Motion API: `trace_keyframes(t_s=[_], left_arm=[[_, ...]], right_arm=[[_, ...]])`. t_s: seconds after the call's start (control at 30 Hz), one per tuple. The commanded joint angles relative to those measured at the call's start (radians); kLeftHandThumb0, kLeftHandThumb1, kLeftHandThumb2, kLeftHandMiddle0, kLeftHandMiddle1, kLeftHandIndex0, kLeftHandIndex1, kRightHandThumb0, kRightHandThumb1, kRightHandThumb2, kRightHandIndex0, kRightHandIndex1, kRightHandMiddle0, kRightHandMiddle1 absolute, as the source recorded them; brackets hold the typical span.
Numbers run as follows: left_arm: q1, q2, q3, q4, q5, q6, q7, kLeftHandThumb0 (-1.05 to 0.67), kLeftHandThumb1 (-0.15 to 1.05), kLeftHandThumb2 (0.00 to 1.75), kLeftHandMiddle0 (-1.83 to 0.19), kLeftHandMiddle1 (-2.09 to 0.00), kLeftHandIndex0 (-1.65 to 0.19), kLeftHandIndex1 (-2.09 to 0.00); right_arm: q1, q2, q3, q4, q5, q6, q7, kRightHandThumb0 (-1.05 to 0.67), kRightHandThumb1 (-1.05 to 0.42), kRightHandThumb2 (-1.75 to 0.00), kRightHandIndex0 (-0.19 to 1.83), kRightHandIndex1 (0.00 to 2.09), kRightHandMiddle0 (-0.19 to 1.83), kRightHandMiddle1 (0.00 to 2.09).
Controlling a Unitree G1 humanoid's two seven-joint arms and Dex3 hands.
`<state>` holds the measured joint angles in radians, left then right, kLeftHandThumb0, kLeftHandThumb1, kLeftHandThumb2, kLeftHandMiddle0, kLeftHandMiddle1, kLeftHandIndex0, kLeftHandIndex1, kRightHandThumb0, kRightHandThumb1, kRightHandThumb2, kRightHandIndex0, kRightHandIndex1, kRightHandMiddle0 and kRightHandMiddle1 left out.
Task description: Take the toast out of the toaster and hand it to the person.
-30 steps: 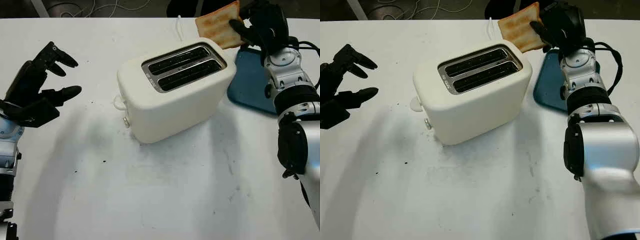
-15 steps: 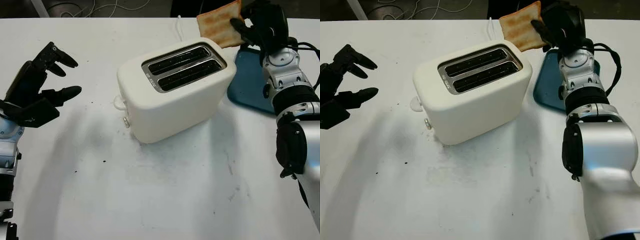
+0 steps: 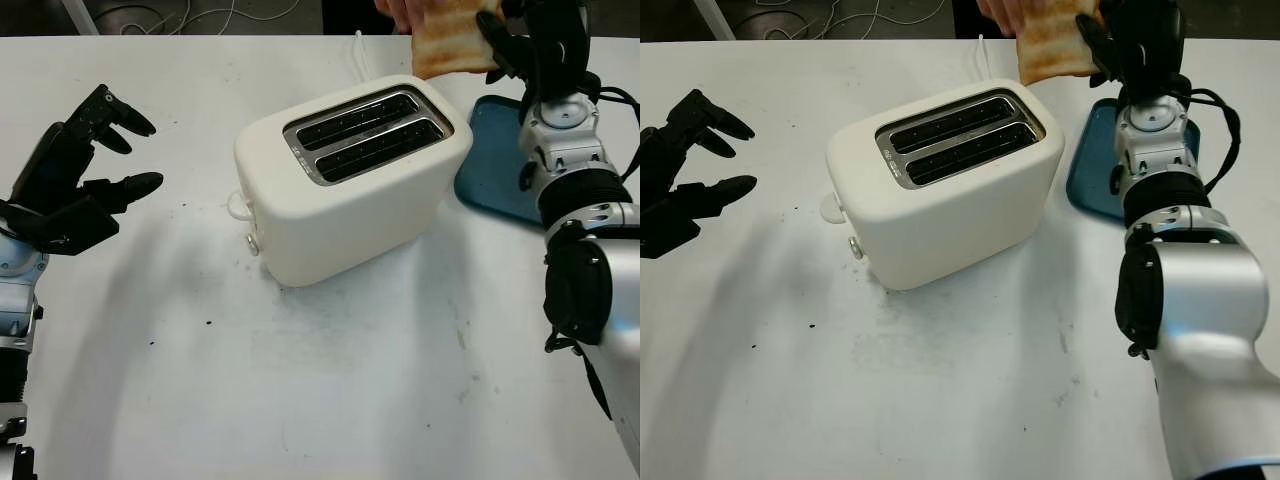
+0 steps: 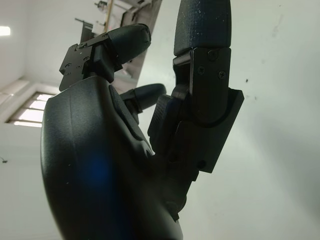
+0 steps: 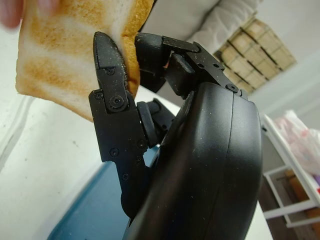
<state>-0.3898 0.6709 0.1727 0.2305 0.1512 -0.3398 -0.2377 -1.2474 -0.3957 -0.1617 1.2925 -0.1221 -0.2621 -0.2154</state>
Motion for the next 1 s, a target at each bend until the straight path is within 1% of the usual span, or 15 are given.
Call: trace_keyframes(t_s=[0.0, 0.2, 0.33, 0.53, 0.63, 0.97], left_arm=[[0.010, -0.006, -0.004, 0.007, -0.007, -0.014, -0.001, -1.05, 0.92, 0.38, 0.00, -1.73, 0.00, -1.59], [0.012, -0.007, -0.003, 0.007, -0.002, -0.014, 0.001, -1.05, 0.92, 0.38, 0.00, -1.74, 0.00, -1.60], [0.015, -0.008, -0.002, -0.005, -0.001, 0.002, -0.001, -1.05, 0.92, 0.38, 0.00, -1.75, 0.00, -1.61], [0.013, -0.009, -0.001, 0.014, -0.004, -0.023, 0.003, -1.05, 0.92, 0.38, 0.00, -1.75, 0.00, -1.60], [0.016, -0.008, -0.001, 0.003, 0.002, -0.008, 0.004, -1.05, 0.92, 0.38, 0.00, -1.75, 0.00, -1.61], [0.018, -0.011, 0.002, 0.006, -0.006, -0.019, 0.004, -1.05, 0.92, 0.38, 0.00, -1.74, 0.00, -1.60]], right_arm=[[0.023, 0.006, -0.007, -0.003, 0.011, -0.035, -0.017, -0.41, -0.92, -0.13, 1.01, 1.75, 0.79, 1.75], [0.020, 0.020, -0.037, -0.006, 0.045, -0.046, -0.002, -0.41, -0.92, -0.08, 1.03, 1.75, 0.80, 1.75], [0.017, 0.020, -0.024, -0.005, 0.033, -0.044, -0.016, -0.39, -0.92, -0.06, 1.03, 1.75, 0.81, 1.75], [0.022, 0.015, 0.007, -0.007, 0.014, -0.047, -0.018, -0.41, -0.92, -0.13, 1.02, 1.75, 0.80, 1.75], [0.022, 0.016, 0.008, -0.006, 0.019, -0.048, -0.021, -0.40, -0.92, -0.13, 1.01, 1.75, 0.80, 1.75], [0.027, 0.012, 0.010, -0.006, 0.024, -0.058, -0.003, -0.41, -0.92, -0.13, 1.03, 1.75, 0.81, 1.75]])
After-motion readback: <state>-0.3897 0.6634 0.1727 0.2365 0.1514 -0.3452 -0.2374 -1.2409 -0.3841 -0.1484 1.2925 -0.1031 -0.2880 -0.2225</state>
